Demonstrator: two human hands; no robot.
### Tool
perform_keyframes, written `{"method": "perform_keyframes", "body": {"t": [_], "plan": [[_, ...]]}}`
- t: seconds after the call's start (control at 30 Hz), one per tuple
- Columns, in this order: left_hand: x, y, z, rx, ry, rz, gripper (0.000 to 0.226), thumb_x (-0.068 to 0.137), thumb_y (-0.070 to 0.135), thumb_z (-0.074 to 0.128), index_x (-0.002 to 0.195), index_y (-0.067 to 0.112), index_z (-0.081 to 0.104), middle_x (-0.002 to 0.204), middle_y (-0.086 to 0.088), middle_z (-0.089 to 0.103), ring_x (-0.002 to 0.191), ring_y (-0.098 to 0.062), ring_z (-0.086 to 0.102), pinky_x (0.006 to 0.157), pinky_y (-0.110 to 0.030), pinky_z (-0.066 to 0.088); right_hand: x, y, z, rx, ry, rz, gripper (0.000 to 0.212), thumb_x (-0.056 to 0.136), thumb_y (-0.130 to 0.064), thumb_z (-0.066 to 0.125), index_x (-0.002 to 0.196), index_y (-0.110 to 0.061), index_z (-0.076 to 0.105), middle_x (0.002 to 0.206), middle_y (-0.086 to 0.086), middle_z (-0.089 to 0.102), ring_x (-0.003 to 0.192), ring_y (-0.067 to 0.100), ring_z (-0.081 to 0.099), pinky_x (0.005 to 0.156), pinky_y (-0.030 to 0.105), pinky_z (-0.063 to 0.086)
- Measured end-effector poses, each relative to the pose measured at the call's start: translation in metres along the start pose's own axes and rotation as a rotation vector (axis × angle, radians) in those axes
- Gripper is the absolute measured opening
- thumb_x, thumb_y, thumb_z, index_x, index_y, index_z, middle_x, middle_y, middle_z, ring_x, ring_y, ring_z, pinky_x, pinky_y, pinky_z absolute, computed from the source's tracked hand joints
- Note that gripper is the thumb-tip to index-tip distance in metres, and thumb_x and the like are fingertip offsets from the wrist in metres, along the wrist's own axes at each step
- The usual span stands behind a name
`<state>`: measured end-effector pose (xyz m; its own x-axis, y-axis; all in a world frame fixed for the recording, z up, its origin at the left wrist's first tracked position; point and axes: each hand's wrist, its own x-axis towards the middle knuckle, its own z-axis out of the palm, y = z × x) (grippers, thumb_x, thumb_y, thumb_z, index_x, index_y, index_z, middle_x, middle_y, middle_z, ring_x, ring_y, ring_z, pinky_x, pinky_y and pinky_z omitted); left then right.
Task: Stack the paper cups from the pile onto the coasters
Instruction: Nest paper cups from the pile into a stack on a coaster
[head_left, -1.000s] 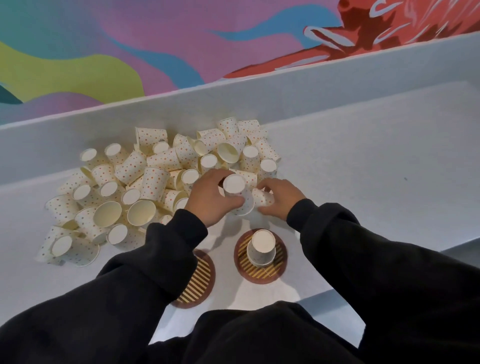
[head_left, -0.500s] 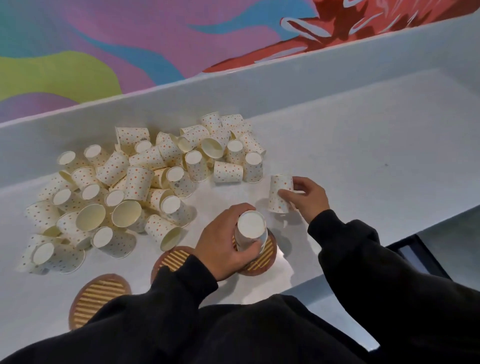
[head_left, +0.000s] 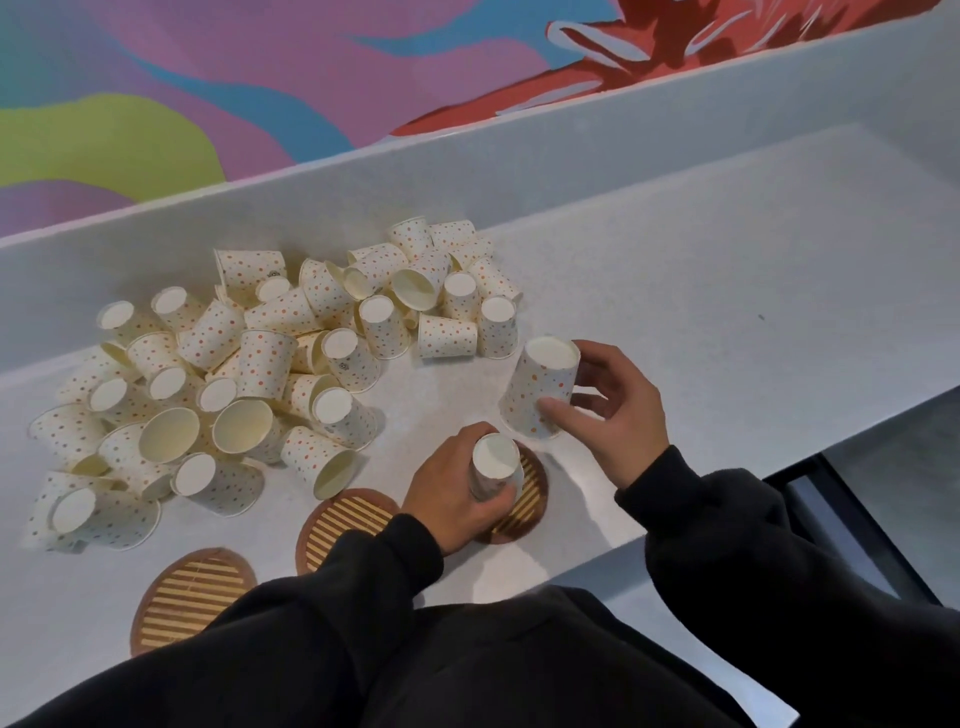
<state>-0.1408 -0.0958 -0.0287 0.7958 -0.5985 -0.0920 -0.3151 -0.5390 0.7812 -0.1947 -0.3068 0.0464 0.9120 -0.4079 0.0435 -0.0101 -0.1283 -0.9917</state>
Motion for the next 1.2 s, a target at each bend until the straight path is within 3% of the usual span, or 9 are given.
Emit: {"method": "perform_keyframes", "body": {"t": [0.17, 0.27, 0.47, 0.63, 0.73, 0.97, 1.2], "plan": [[-0.003, -0.002, 0.001, -0.116, -0.065, -0.091, 0.059, 0.077, 0.046, 0.083, 0.122, 0.057, 0.046, 0.13, 0.02, 0.063, 0.119, -0.005, 0.061, 0.101, -0.029, 0.051, -0.026, 0.008, 0.023, -0.135, -0.145, -0.097, 0.06, 0.074, -0.019, 0.093, 0.125, -0.026, 0.064, 0.119, -0.014, 0.069, 0.112, 0.016, 0.066, 0.09, 0.034, 0.06], [-0.003, -0.008, 0.004, -0.154, -0.066, -0.138, 0.069, 0.072, 0.049, 0.086, 0.132, 0.05, 0.051, 0.13, 0.017, 0.066, 0.121, -0.005, 0.061, 0.105, -0.038, 0.053, -0.034, 0.028, 0.032, -0.207, -0.195, -0.072, 0.06, 0.075, -0.026, 0.091, 0.127, -0.03, 0.062, 0.122, -0.019, 0.066, 0.116, 0.011, 0.064, 0.094, 0.037, 0.059], [-0.003, -0.014, 0.009, -0.147, -0.054, -0.185, 0.076, 0.066, 0.042, 0.091, 0.131, 0.044, 0.053, 0.125, 0.019, 0.066, 0.115, -0.003, 0.062, 0.101, -0.038, 0.056, -0.04, 0.061, 0.034, -0.323, -0.251, 0.0, 0.06, 0.075, -0.04, 0.087, 0.127, -0.039, 0.056, 0.122, -0.026, 0.063, 0.117, 0.002, 0.061, 0.098, 0.034, 0.057], [0.0, -0.019, 0.011, -0.123, -0.047, -0.201, 0.077, 0.065, 0.036, 0.091, 0.13, 0.046, 0.052, 0.122, 0.018, 0.066, 0.113, -0.006, 0.063, 0.097, -0.04, 0.058, -0.038, 0.073, 0.034, -0.327, -0.255, 0.036, 0.062, 0.075, -0.037, 0.087, 0.125, -0.046, 0.052, 0.123, -0.03, 0.061, 0.118, -0.002, 0.06, 0.098, 0.024, 0.054], [0.002, -0.022, 0.009, -0.1, -0.045, -0.193, 0.078, 0.066, 0.033, 0.091, 0.133, 0.045, 0.051, 0.122, 0.017, 0.067, 0.113, -0.007, 0.063, 0.097, -0.038, 0.058, -0.037, 0.074, 0.035, -0.339, -0.256, 0.027, 0.061, 0.076, -0.037, 0.087, 0.125, -0.045, 0.052, 0.122, -0.031, 0.062, 0.118, -0.002, 0.06, 0.097, 0.019, 0.052], [0.003, -0.023, 0.009, -0.077, -0.059, -0.192, 0.081, 0.066, 0.035, 0.091, 0.137, 0.041, 0.052, 0.125, 0.017, 0.067, 0.115, -0.008, 0.062, 0.098, -0.037, 0.057, -0.034, 0.081, 0.033, -0.36, -0.278, 0.023, 0.061, 0.075, -0.04, 0.087, 0.126, -0.038, 0.054, 0.122, -0.026, 0.063, 0.118, 0.0, 0.061, 0.097, 0.022, 0.053], [0.004, -0.022, 0.008, -0.059, -0.068, -0.192, 0.083, 0.067, 0.034, 0.092, 0.139, 0.037, 0.05, 0.128, 0.013, 0.063, 0.116, -0.01, 0.058, 0.097, -0.026, 0.049, -0.027, 0.082, 0.031, -0.383, -0.299, 0.0, 0.06, 0.075, -0.041, 0.087, 0.123, -0.045, 0.052, 0.122, -0.028, 0.062, 0.118, 0.0, 0.061, 0.098, 0.021, 0.052]]}}
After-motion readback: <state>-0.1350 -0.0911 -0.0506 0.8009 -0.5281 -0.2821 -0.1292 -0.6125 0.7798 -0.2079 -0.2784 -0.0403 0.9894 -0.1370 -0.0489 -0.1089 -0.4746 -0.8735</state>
